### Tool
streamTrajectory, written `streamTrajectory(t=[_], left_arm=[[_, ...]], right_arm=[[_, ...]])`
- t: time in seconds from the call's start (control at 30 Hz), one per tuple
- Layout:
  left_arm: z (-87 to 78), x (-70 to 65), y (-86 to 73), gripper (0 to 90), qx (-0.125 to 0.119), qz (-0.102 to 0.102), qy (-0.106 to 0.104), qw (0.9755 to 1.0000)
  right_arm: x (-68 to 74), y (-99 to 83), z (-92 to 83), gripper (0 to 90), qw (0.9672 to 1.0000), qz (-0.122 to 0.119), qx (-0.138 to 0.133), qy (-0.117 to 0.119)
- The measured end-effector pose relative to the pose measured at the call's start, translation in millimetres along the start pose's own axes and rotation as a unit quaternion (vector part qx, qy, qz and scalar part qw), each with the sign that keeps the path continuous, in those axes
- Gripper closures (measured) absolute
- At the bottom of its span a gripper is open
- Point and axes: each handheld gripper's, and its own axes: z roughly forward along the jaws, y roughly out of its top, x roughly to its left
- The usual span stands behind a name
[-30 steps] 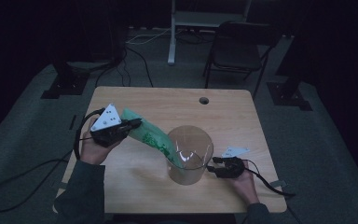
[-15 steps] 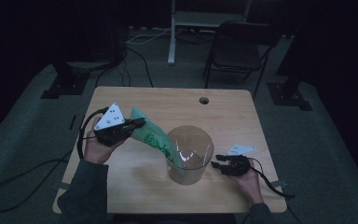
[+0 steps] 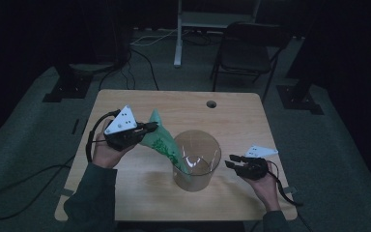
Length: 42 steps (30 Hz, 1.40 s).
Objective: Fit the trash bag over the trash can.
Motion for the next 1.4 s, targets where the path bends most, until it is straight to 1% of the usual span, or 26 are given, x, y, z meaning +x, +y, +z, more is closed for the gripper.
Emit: streamTrajectory(t=[0.07,0.13,0.2,0.3,0.37,0.43,0.47,0.57,0.77,0.87,0.97,1.0,1.07,1.1,1.17,1.2,1.23,1.27,1.3,1.37,1.4], left_arm=[[2.6,-1.5,0.3,90.0,0.006,0.006,-0.002,1.0],[5.1,-2.4,0.3,90.0,0.006,0.006,-0.005,1.0],[7.5,-3.5,0.7,90.0,0.008,0.006,-0.003,0.9999],[12.0,-6.7,1.7,90.0,0.013,0.012,-0.008,0.9998],[14.2,-8.0,2.2,90.0,0.012,0.012,-0.011,0.9998],[16.1,-8.8,2.9,90.0,0.013,0.012,-0.012,0.9998],[16.9,-9.2,3.2,90.0,0.012,0.014,-0.013,0.9997],[19.8,-11.6,4.3,90.0,0.015,0.016,-0.017,0.9996],[25.5,-14.9,6.7,90.0,0.016,0.021,-0.025,0.9994],[27.5,-15.4,7.2,90.0,0.017,0.021,-0.027,0.9993],[27.4,-15.2,6.1,90.0,0.017,0.018,-0.025,0.9994],[27.1,-15.4,5.1,90.0,0.021,0.019,-0.023,0.9994],[26.9,-15.5,2.6,89.9,0.029,0.018,-0.017,0.9993],[26.3,-16.1,-0.1,89.9,0.032,0.011,-0.018,0.9993],[25.4,-19.8,-6.6,89.9,0.035,0.005,-0.025,0.999],[25.6,-23.1,-11.3,89.9,0.04,0.004,-0.032,0.9987],[26.2,-26.7,-16.7,89.9,0.05,0.005,-0.034,0.9982],[26.6,-29.5,-21.2,89.8,0.055,0.003,-0.036,0.9978],[27.1,-33.3,-29.5,89.8,0.061,-0.004,-0.043,0.9972],[27.1,-38.5,-43.1,89.7,0.074,-0.011,-0.046,0.9962],[27.0,-40.2,-50.0,89.7,0.078,-0.018,-0.048,0.9957]], right_arm=[[1.2,7.0,-5.8,62.5,1.0,-0.006,-0.005,-0.003],[2.8,15.4,-11.5,62.5,0.9998,-0.016,-0.011,-0.005],[4.6,24.1,-15.7,62.5,0.9995,-0.026,-0.016,-0.003],[8.2,36.7,-19.0,62.5,0.999,-0.038,-0.024,0.005],[11.2,44.5,-19.7,62.5,0.9984,-0.046,-0.029,0.013],[14.4,51.5,-19.4,62.9,0.9979,-0.055,-0.029,0.016],[15.6,54.5,-19.1,63.4,0.9977,-0.06,-0.028,0.013],[16.7,60.7,-20.5,63.1,0.9973,-0.062,-0.035,0.018],[21.1,70.0,-24.0,62.5,0.9962,-0.071,-0.046,0.021],[23.5,73.6,-23.7,62.4,0.9956,-0.078,-0.045,0.023],[24.4,74.9,-23.2,61.8,0.9955,-0.08,-0.046,0.024],[24.0,74.5,-23.4,61.7,0.9955,-0.079,-0.047,0.022],[22.5,72.8,-24.2,61.6,0.9957,-0.076,-0.049,0.021],[22.1,71.9,-24.7,61.6,0.9959,-0.074,-0.048,0.02],[20.7,69.3,-26.4,61.4,0.9961,-0.071,-0.05,0.018],[20.2,68.1,-27.3,61.3,0.9961,-0.07,-0.05,0.016],[19.7,66.9,-28.3,61.2,0.9961,-0.07,-0.051,0.016],[19.6,65.7,-29.1,61.2,0.9963,-0.068,-0.051,0.016],[19.4,64.8,-29.6,61.1,0.9963,-0.068,-0.05,0.015],[18.7,61.7,-31.3,61.0,0.9965,-0.064,-0.051,0.013],[18.1,60.0,-32.0,61.0,0.9967,-0.063,-0.051,0.012]])
